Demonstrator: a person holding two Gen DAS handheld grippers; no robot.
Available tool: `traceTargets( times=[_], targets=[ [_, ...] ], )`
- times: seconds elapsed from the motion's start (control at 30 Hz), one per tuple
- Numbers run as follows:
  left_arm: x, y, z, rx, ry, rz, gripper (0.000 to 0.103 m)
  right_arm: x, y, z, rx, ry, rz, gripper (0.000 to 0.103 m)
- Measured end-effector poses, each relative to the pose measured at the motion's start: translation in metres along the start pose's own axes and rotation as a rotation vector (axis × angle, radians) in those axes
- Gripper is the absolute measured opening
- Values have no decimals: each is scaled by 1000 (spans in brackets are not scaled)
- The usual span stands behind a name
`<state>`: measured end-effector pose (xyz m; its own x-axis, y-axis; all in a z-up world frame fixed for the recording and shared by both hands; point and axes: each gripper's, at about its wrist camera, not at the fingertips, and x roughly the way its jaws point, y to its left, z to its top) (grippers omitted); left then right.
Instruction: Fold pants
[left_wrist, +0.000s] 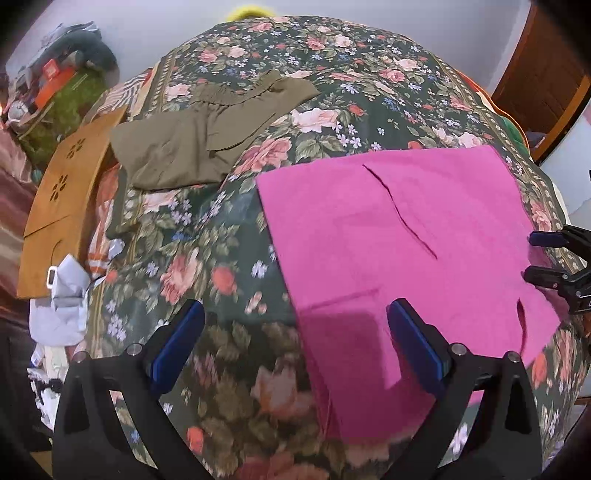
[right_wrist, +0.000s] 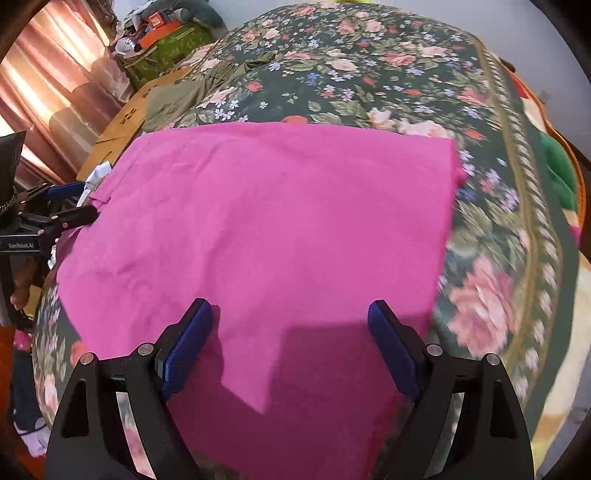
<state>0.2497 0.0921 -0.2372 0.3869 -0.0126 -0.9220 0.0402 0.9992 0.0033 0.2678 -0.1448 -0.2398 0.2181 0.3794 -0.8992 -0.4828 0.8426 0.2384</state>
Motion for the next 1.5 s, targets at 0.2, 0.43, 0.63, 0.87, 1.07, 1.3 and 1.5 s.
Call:
traceTargets(
  times=[0.2,0.43,0.63,0.87,1.07,1.3,1.5],
  targets=[
    [-15,1,-22,-3,-21,65,101,-10,-2,-20,18,-16,-30,84],
    [-26,13,-42,-63,-13,53,101,-19,-4,-34,39,-22,-52,84],
    [-51,11,-42,-112,-49,44,101,-32,6,-33,11,-34,-87,84],
    [-82,0,-40,-190,-137,-43,101,-61,43,-20,-65,-176,-89,84],
    [-77,-18,-53,-208,-116,-100,101,-53,67,-16,-104,-253,-98,84],
    [-60,-33,-69,-229,-66,-165,101,-21,58,-25,-87,-188,-124,84],
    [-44,-36,-71,-285,-10,-265,101,-22,48,-33,-55,-184,-99,84]
  ],
)
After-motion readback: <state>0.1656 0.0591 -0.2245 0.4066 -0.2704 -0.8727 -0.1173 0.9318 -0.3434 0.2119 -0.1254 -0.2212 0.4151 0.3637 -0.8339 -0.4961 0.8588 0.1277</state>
